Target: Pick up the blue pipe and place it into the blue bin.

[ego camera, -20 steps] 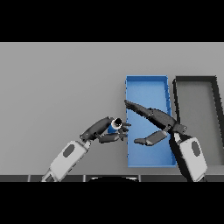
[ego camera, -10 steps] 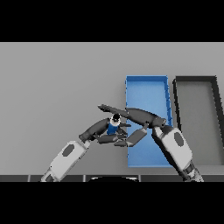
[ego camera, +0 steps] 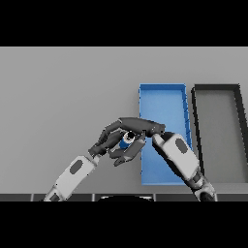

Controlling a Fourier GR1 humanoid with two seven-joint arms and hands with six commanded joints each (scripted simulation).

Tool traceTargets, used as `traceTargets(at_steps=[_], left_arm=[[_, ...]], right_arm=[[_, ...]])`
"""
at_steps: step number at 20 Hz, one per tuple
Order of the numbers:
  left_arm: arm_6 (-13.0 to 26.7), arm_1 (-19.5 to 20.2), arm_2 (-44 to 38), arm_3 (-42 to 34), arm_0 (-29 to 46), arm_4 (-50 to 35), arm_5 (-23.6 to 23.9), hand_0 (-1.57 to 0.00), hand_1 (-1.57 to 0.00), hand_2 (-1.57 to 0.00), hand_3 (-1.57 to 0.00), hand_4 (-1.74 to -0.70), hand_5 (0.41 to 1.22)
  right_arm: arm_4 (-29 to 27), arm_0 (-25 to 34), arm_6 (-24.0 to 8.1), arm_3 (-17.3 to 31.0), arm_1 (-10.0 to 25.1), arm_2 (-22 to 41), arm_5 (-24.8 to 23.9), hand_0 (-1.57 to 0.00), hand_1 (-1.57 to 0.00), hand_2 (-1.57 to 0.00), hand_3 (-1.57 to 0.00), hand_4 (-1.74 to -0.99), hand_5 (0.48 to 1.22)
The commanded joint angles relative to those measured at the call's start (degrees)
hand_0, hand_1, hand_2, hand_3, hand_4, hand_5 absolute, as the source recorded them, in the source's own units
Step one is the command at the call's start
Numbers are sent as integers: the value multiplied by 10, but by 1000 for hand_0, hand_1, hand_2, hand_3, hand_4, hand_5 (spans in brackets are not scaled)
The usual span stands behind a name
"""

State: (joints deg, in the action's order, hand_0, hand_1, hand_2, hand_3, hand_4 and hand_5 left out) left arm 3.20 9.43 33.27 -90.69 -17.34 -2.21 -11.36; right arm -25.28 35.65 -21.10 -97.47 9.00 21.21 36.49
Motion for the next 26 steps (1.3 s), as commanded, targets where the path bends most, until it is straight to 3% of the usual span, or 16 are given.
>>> traceTargets(at_steps=[1,2,3,4,6,8,11,13,14,15,17,20,23,24,26], left_arm=[[-18,3,-2,0,0,1,-4,-1571,-1543,-1571,-1211,-1665,1221],[-11,-8,-11,5,-8,-5,-8,-1571,-1548,-1571,-1283,-1680,1221],[-24,-14,-9,3,3,-10,-14,-1571,-1553,-1571,-1340,-1692,1221],[-29,-20,-12,1,8,-17,-20,-1571,-1557,-1571,-1386,-1702,1221],[-34,-27,-20,4,15,-22,-29,-1571,-1562,-1571,-1453,-1716,1221],[-33,-29,-27,5,15,-12,-32,-1571,-1565,-1571,-1495,-1723,1221],[-27,-28,-36,5,14,-12,-43,-1571,-1568,-1571,-1532,-1729,1221],[-20,-30,-36,-5,15,-11,-45,-1571,-1569,-1571,-1546,-1729,1221],[-24,-35,-36,-3,13,-8,-43,-1571,-1569,-1571,-1442,-1724,1221],[-25,-26,-38,-7,16,-5,-50,-1569,-1513,-1458,-1468,-1656,1221],[-32,-21,-34,-4,17,24,-55,-1045,-991,-950,-963,-1426,1221],[-45,-22,-41,-7,18,53,-84,-535,-507,-486,-492,-1144,1221],[-63,-26,-47,5,19,98,-87,-273,-259,-248,-252,-955,972],[-48,-32,-51,6,14,97,-85,-218,-207,-198,-201,-923,899],[-58,-36,-54,14,14,94,-82,-139,-132,-127,-128,-876,781]], right_arm=[[-10,5,-1,1,-1,2,1,-869,-877,-881,-775,-1486,516],[-17,4,15,3,1,1,-2,-1010,-1016,-1019,-880,-1527,570],[-33,6,9,5,-1,6,-7,-1122,-1127,-1129,-1018,-1498,638],[-34,5,20,4,-4,9,-12,-1212,-1216,-1218,-1128,-1474,755],[-24,4,45,9,-3,15,-17,-1341,-1344,-1345,-1288,-1445,923],[7,7,76,6,12,22,-2,-1424,-1425,-1426,-1390,-1435,1030],[17,8,88,4,10,30,-6,-1496,-1496,-1497,-1478,-1455,1123],[-24,1,84,-8,16,30,-10,-1523,-1523,-1524,-1512,-1470,1158],[-28,1,82,-10,15,33,-19,-1532,-1533,-1533,-1523,-1475,1171],[-29,-1,94,-7,21,32,-21,-1540,-1540,-1541,-1533,-1478,1181],[-29,2,81,-8,24,37,-31,-1551,-1551,-1552,-1547,-1483,1195],[-30,5,71,-20,27,46,-48,-1561,-1561,-1561,-1559,-1486,1208],[-23,-1,82,-21,34,51,-55,-1566,-1566,-1566,-1565,-1488,1214],[-21,1,83,-23,33,55,-56,-1567,-1567,-1567,-1566,-1488,1216],[-25,11,66,-14,31,51,-66,-1568,-1568,-1568,-1568,-1488,1218]])
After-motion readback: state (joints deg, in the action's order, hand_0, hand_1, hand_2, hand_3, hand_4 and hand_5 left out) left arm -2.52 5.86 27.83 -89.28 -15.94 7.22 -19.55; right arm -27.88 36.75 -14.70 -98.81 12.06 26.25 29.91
